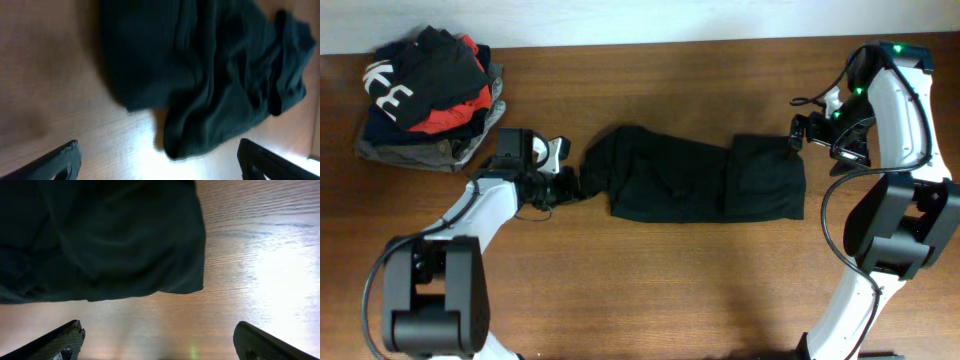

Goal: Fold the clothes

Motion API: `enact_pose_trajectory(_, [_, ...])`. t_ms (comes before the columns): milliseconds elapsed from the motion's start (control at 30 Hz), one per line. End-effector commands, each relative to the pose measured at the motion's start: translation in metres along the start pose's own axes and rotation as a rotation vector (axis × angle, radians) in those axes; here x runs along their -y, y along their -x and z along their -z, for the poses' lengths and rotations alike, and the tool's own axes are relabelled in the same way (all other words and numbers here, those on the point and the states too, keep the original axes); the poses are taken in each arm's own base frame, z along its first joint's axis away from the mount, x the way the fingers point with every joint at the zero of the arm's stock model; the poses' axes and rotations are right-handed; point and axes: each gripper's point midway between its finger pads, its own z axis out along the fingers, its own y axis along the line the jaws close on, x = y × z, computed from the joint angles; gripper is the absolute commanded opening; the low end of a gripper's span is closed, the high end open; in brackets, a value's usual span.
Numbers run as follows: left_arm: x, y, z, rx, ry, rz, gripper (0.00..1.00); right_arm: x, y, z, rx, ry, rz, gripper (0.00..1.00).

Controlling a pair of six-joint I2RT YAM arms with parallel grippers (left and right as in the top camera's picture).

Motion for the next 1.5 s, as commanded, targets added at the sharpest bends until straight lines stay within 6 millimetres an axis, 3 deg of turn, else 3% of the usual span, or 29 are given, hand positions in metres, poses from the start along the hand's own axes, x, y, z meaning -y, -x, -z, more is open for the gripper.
enact_pose_trajectory(0, [0.005, 0.007, -0.007, 0.01, -0.049, -0.025, 0.99, -0.008, -0.001, 0.011, 0.031, 0.028, 0.038, 1.0])
enact_pose_trajectory(200, [0.003, 0.029, -0.015, 0.041, -0.045, -0.048, 0.99, -0.008, -0.001, 0.011, 0.032, 0.028, 0.039, 1.0])
enact_pose_trajectory(367, [0.004, 0.048, -0.032, 0.033, -0.056, -0.062, 0.99, -0.008, -0.001, 0.011, 0.03, 0.028, 0.039, 0.99])
enact_pose_trajectory(567, [0.011, 0.054, -0.056, 0.002, -0.069, -0.076, 0.99, -0.008, -0.001, 0.011, 0.031, 0.028, 0.039, 0.99])
enact_pose_trajectory(667, [0.016, 0.05, -0.064, -0.018, -0.074, -0.083, 0.99, -0.008, -0.001, 0.011, 0.031, 0.027, 0.04, 0.99])
enact_pose_trajectory(1033, [0.032, 0.0, -0.116, -0.169, -0.081, -0.111, 0.99, -0.008, 0.001, 0.011, 0.037, 0.028, 0.041, 0.99])
enact_pose_trajectory(1100, [0.036, -0.003, -0.118, -0.173, -0.079, -0.124, 0.82, -0.008, 0.001, 0.011, 0.037, 0.028, 0.041, 0.99])
enact_pose_trajectory(1167, [0.038, -0.003, -0.12, -0.171, -0.077, -0.133, 0.52, -0.008, 0.001, 0.011, 0.037, 0.028, 0.041, 0.99])
enact_pose_trajectory(1233, [0.035, -0.002, -0.121, -0.166, -0.057, -0.136, 0.29, -0.008, 0.001, 0.011, 0.037, 0.028, 0.041, 0.99])
enact_pose_trajectory(1367, [0.025, -0.003, -0.118, -0.172, -0.015, -0.116, 0.01, -0.008, 0.001, 0.01, 0.035, 0.027, 0.041, 0.99])
enact_pose_trajectory(1467, [0.013, -0.002, -0.114, -0.177, 0.014, -0.087, 0.0, -0.008, 0.0, 0.01, 0.034, 0.027, 0.04, 0.99])
